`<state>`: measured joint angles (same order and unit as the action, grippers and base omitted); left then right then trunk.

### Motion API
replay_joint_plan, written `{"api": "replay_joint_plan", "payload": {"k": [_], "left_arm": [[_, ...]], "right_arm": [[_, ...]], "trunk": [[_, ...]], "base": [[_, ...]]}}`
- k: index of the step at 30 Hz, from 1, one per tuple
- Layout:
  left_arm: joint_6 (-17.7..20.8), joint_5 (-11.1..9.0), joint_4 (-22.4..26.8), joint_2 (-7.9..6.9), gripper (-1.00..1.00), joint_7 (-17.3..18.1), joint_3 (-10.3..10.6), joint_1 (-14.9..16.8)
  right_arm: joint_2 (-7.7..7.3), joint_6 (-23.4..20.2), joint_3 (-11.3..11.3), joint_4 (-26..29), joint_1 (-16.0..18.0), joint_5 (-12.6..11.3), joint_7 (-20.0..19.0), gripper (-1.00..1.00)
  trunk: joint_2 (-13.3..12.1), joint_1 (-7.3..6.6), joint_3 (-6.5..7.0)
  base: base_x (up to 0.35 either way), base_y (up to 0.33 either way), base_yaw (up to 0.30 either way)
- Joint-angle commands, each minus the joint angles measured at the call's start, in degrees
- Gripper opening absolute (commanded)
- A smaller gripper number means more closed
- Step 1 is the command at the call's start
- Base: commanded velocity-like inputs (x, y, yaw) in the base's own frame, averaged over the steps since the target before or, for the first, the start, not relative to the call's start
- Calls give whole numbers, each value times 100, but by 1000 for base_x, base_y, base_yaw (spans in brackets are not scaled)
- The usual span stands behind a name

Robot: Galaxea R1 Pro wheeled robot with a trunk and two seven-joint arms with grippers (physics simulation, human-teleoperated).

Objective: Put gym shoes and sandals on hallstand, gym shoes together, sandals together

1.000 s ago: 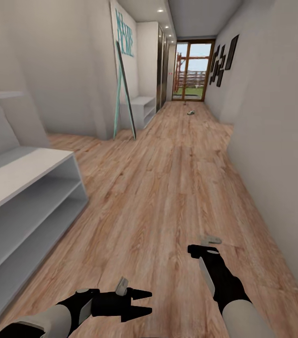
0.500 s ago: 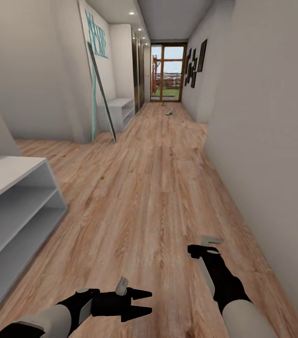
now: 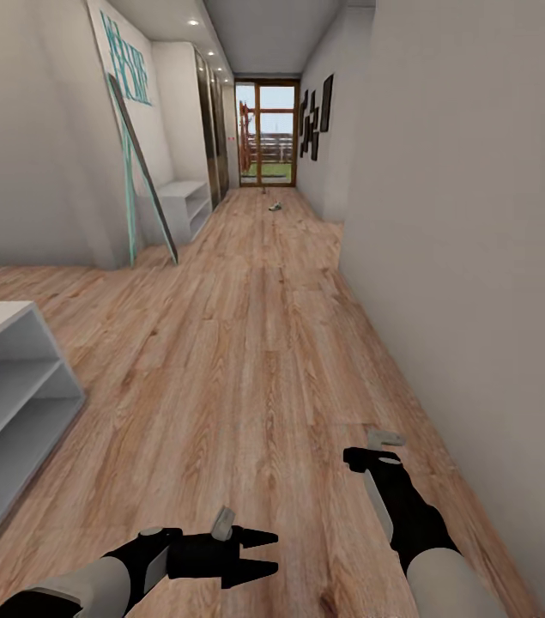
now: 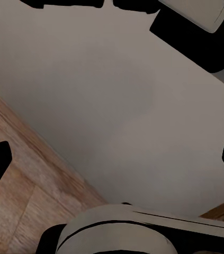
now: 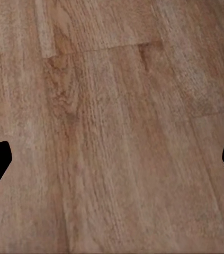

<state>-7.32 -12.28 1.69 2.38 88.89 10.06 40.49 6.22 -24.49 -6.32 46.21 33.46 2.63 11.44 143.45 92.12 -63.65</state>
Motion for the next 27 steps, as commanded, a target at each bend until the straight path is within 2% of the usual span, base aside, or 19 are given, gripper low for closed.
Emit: {"api": "replay_joint_plan", "payload": {"k": [1,27], "left_arm": [[-59,-55,-2,-1,100,6,49,3],[-59,-55,0,-23,100,6,36,3]], "right_arm": [[5,-32,-15,6,3,27,-1,100],[-7,-29,-8,35,3,28,-11,100]], "trunk": [[2,-1,-5],[2,-1,-5]], "base": [[0,0,-93],[0,0,-8]]}}
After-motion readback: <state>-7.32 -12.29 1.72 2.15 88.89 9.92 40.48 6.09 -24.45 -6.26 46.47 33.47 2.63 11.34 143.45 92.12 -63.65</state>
